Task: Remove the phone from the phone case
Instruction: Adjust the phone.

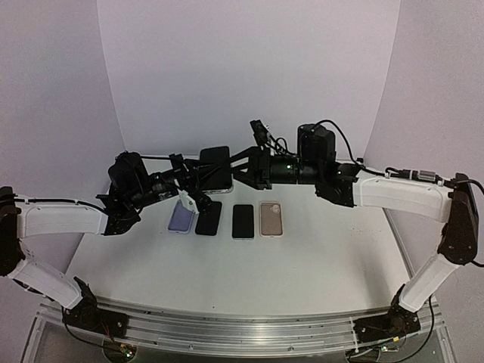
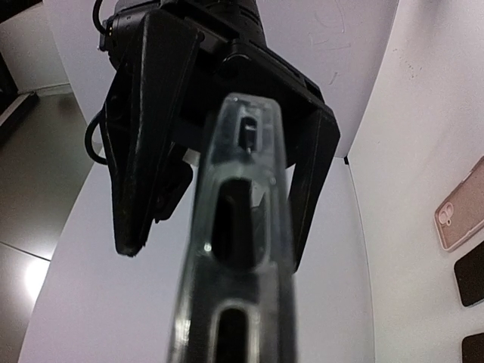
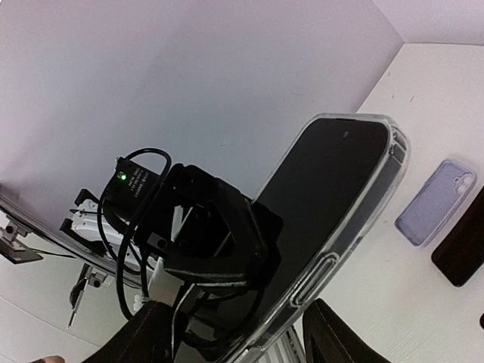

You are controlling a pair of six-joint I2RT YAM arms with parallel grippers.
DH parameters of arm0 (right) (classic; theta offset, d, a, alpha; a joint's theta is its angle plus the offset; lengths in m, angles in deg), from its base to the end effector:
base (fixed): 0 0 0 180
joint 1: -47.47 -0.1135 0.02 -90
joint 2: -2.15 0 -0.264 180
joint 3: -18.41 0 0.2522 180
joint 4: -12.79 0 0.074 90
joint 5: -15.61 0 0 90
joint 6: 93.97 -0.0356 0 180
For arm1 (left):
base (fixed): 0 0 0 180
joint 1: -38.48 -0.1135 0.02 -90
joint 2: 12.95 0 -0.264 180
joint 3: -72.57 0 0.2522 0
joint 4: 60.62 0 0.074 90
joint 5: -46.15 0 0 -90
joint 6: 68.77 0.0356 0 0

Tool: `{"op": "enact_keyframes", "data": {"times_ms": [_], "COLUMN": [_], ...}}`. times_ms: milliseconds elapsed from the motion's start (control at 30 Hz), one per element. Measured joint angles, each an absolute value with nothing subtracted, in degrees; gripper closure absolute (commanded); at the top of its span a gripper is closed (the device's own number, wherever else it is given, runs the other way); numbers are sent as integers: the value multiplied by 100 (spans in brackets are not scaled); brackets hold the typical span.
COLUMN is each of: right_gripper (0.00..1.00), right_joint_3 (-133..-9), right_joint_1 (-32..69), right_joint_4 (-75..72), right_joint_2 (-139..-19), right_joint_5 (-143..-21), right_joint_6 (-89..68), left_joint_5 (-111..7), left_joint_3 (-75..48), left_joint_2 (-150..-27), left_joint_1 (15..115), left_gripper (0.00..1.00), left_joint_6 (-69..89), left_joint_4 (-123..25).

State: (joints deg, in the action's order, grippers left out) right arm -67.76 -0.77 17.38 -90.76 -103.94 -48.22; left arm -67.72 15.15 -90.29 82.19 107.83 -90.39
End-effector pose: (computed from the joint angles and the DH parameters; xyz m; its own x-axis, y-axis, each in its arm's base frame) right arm 0.2458 0.3017 0.3436 -0.6997 0.1277 -0.7029 -0.6825 0.1712 0.7106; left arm 0.2100 -0.2206 0.3034 0.9258 0.3778 0.0107 -0.0689 0.1409 0.9876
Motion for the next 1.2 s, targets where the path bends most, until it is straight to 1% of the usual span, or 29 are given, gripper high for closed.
{"op": "enact_keyframes", "data": {"times_ms": [67, 133, 200, 233, 300, 433, 467, 533, 633, 767, 900, 933, 967, 1067, 1133, 1167, 1200], "right_gripper": [42, 49, 62, 70, 82, 98, 100, 100, 100, 100, 100, 100, 100, 100, 100, 99, 95], "right_joint_3": [-6795, -6836, -6932, -6992, -7125, -7193, -7193, -7193, -7138, -6968, -6812, -6774, -6744, -6646, -6628, -6628, -6629], "right_joint_1": [-77, -77, -77, -76, -40, 17, 23, 27, 16, 2, -9, -12, -10, -12, -9, -7, -6], "right_joint_4": [1831, 1906, 1952, 1956, 1986, 1980, 1926, 1909, 1961, 2057, 2087, 2090, 2085, 2074, 2020, 1997, 1977], "right_joint_2": [-9123, -9173, -9262, -9317, -9480, -9629, -9632, -9631, -9583, -9464, -9330, -9305, -9280, -9191, -9134, -9112, -9096], "right_joint_5": [-10510, -10595, -10663, -10683, -10721, -10732, -10715, -10705, -10647, -10575, -10444, -10409, -10387, -10328, -10320, -10322, -10326], "right_joint_6": [-4980, -5131, -5278, -5365, -5544, -5959, -6126, -6439, -6459, -6296, -5936, -5892, -5866, -5893, -6153, -6322, -6469], "left_joint_5": [-6770, -6769, -6769, -6765, -6759, -6603, -6557, -6494, -6455, -6397, -6285, -6266, -6254, -6219, -6232, -6249, -6263], "left_joint_3": [1519, 1519, 1523, 1531, 1537, 1570, 1589, 1608, 1609, 1600, 1565, 1565, 1565, 1554, 1523, 1506, 1494], "left_joint_2": [-9029, -9029, -9028, -9025, -9022, -9015, -9014, -9015, -9014, -9014, -8990, -8977, -8968, -8946, -8933, -8926, -8916], "left_joint_1": [8249, 8257, 8257, 8255, 8244, 8214, 8214, 8217, 8238, 8291, 8326, 8329, 8336, 8370, 8388, 8393, 8399], "left_gripper": [100, 100, 100, 100, 100, 100, 100, 96, 86, 66, 64, 65, 70, 94, 100, 100, 100], "left_joint_6": [10843, 10914, 10999, 11030, 11112, 11492, 11618, 11825, 11786, 11415, 10965, 10905, 10846, 10803, 10986, 11111, 11202], "left_joint_4": [-9062, -9090, -9111, -9148, -9245, -9216, -9198, -9239, -9258, -9196, -9009, -8967, -8924, -8869, -8881, -8877, -8857]}}
